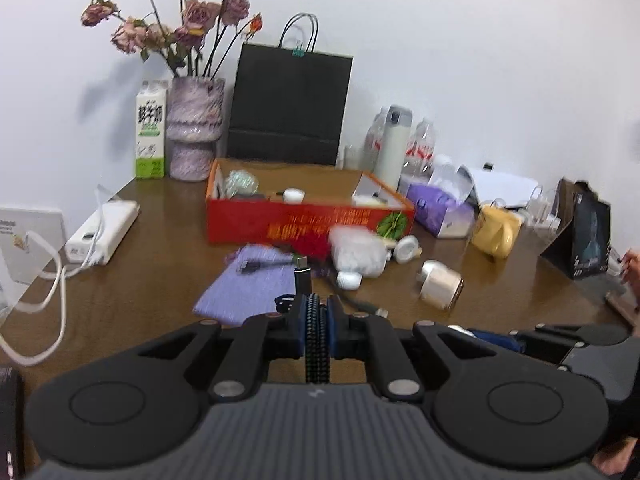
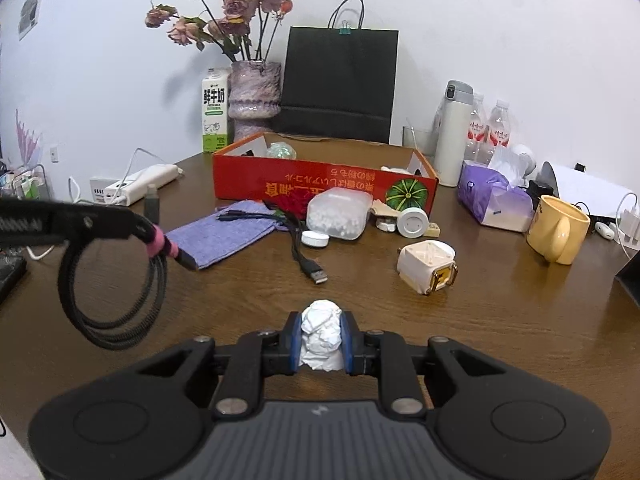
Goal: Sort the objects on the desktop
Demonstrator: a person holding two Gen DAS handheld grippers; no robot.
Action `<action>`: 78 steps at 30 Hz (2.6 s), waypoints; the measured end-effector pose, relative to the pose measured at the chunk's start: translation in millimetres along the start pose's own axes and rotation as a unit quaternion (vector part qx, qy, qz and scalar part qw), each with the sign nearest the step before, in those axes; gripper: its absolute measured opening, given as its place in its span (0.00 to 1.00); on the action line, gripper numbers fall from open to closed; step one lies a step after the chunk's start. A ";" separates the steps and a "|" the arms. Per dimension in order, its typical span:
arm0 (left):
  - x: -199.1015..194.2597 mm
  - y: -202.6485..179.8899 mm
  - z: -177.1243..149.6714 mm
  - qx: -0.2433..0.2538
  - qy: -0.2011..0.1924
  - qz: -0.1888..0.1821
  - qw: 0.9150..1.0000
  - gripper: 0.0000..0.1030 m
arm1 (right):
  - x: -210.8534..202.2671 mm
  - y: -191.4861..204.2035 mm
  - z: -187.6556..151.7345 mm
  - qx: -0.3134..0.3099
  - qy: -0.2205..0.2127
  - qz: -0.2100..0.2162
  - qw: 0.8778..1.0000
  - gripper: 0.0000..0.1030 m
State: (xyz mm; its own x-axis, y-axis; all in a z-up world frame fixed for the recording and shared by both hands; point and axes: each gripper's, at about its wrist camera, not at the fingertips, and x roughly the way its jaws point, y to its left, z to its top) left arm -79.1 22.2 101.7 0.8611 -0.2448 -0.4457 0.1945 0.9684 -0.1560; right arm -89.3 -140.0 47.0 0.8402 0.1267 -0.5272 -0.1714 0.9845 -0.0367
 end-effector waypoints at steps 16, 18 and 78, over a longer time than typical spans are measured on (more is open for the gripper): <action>164.9 40.9 191.1 -0.032 0.001 -0.013 0.999 0.10 | 124.9 -77.2 182.4 0.058 -0.021 0.012 0.998 0.18; 207.2 44.2 201.2 -0.039 0.007 -0.003 0.999 0.10 | 161.3 -87.3 212.4 0.059 -0.007 0.020 0.998 0.18; 58.3 -1.2 -70.8 -0.010 0.099 0.067 0.993 1.00 | 33.8 -27.4 -19.4 0.040 0.062 0.058 0.996 0.84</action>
State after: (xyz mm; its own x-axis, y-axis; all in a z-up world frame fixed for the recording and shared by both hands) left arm -62.3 3.4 13.5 0.7688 -0.1209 -0.6279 0.0742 0.9922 -0.1002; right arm -66.2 -165.0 13.7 0.7470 0.2287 -0.6243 -0.2172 0.9714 0.0959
